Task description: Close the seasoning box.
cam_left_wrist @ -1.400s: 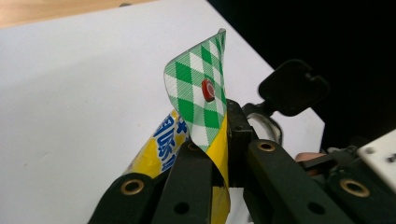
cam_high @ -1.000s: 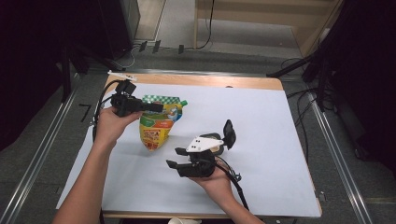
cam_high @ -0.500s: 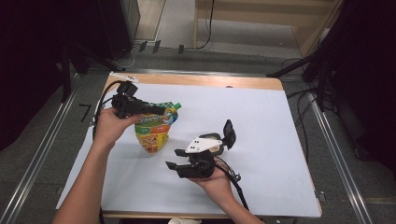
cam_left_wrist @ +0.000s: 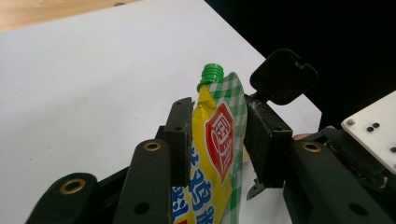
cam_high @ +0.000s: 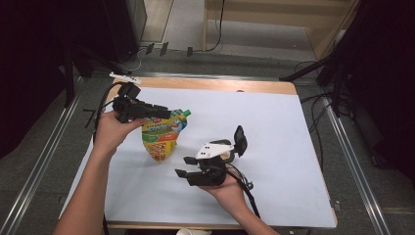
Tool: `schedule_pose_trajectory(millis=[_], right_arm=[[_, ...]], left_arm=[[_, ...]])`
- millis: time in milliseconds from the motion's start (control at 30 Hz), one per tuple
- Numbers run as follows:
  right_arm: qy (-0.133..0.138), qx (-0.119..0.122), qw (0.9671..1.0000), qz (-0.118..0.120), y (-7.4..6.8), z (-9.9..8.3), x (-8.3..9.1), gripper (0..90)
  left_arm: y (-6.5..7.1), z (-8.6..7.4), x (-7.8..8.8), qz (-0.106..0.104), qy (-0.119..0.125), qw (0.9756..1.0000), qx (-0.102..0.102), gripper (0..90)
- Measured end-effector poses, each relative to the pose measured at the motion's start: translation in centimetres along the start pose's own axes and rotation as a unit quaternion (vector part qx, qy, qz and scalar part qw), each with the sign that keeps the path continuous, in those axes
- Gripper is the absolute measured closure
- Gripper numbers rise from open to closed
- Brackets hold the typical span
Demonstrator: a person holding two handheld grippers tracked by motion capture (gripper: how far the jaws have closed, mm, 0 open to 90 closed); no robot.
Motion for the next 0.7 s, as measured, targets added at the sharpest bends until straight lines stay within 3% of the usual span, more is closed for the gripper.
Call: schedule_pose_trajectory(millis=[433, 700], right_arm=[[-0.005, 0.0, 1.0, 0.004, -0.1, 0.3, 0.5, 51.4], [-0.003, -0.004, 1.0, 0.003, 0.2, 0.8, 1.2, 52.8]], left_arm=[[0.4, 0.7, 1.7, 0.005, 0.01, 0.9999, 0.009, 59.2], [-0.5, 0.9, 2.9, 0.018, 0.024, 0.9993, 0.02, 58.1]])
Point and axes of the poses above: each handheld gripper's, and its own axes: x roughly backward along the jaws, z roughly out of its top, y roughly to its right, the point moved 9 cm from there along -x, roughly forward along the jaws, and after that the axes turned 6 degrees about y, right-handed, at the moved point
